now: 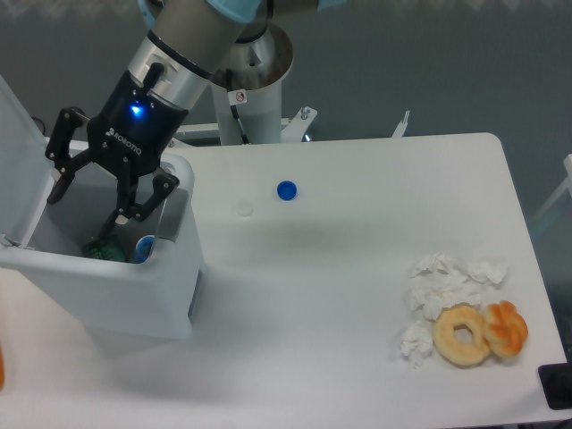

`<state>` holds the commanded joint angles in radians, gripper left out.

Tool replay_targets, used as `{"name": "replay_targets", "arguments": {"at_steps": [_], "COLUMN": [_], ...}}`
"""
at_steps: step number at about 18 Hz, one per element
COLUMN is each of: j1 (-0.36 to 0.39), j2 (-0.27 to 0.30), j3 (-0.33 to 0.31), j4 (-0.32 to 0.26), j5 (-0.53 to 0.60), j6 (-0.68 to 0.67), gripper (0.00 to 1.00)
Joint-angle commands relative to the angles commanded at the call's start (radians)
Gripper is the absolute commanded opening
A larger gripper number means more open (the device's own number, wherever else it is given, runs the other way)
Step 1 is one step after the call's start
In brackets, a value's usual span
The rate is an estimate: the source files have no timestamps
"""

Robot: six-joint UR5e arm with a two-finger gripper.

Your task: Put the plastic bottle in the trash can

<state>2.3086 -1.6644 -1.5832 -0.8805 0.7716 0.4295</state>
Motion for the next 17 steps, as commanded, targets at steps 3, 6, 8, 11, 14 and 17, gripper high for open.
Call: {"name": "replay_targets", "arguments": {"at_steps": [3,6,8,11,14,17], "j1": [0.028,0.061,0.064,0.064,0.063,0.06], "j2": [-0.009,-0.012,-0.009,-0.011,-0.003,0.0], "j3": [0.043,0.055,0.052,0.06,0.058,0.058], "j4": [0.0,-0.003,-0.005,-0.005,-0.006,-0.008], "j5": [0.002,0.014,0.061,0.158,0.27,0.316], "j6": [0.003,0.07,0.087,0.155,0.276,0.299], "gripper": [1.0,1.0,1.0,1.0,1.0,1.0]}}
